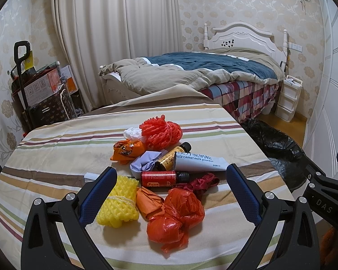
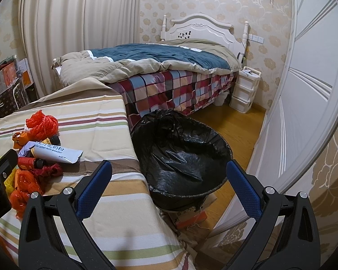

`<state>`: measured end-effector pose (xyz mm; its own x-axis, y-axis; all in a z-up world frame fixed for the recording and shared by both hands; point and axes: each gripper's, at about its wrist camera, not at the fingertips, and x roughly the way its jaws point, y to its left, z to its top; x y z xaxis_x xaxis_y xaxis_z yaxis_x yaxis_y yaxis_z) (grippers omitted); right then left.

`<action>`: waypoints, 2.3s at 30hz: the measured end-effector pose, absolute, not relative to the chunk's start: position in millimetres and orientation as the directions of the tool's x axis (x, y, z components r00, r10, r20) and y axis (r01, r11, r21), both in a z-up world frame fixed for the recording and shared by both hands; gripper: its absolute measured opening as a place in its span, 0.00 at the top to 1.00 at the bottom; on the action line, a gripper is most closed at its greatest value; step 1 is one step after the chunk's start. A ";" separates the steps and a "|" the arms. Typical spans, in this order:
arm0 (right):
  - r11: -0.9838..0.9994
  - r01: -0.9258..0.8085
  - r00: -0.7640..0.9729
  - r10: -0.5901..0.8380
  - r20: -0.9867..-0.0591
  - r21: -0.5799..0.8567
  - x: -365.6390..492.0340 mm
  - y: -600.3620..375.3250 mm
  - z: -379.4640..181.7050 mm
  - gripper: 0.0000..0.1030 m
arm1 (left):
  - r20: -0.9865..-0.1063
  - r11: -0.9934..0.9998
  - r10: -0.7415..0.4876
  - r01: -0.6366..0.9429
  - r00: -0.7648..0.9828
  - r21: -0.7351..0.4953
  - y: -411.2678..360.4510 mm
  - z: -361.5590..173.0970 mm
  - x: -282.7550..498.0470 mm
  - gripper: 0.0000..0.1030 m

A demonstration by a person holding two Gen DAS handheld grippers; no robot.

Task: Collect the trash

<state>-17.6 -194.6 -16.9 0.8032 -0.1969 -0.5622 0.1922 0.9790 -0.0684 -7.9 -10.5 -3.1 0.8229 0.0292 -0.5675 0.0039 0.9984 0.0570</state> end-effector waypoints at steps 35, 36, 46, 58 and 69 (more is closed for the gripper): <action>0.979 0.193 0.799 -0.195 -0.569 -0.066 -18.9 -197.2 -20.8 0.04 | -0.569 0.998 0.030 0.008 0.822 0.064 -7.2 -9.0 -14.6 0.06; 0.979 0.192 0.800 -0.194 -0.567 -0.064 -20.3 -198.3 -21.8 0.04 | -0.568 0.998 0.033 0.006 0.823 0.066 -4.7 -9.7 -16.7 0.06; 0.986 0.158 0.802 -0.159 -0.576 -0.053 -34.8 -172.8 -18.4 0.04 | -0.599 0.997 0.066 -0.028 0.798 0.073 45.9 -15.7 -33.7 0.13; 0.996 0.073 0.795 -0.091 -0.600 -0.054 -46.4 -135.1 -21.0 0.14 | -0.621 0.994 0.104 -0.067 0.777 0.083 89.1 -12.6 -53.5 0.18; 0.996 0.045 0.782 -0.086 -0.617 -0.082 -42.8 -123.3 -22.6 0.14 | -0.669 0.998 0.062 -0.048 0.741 0.039 90.2 -22.0 -43.5 0.18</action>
<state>-42.8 -123.3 -22.6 0.7822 -0.0862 -0.6170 0.0447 0.9956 -0.0824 -43.5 90.2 -22.0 0.7409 0.0621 -0.6687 -0.0484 0.9981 0.0390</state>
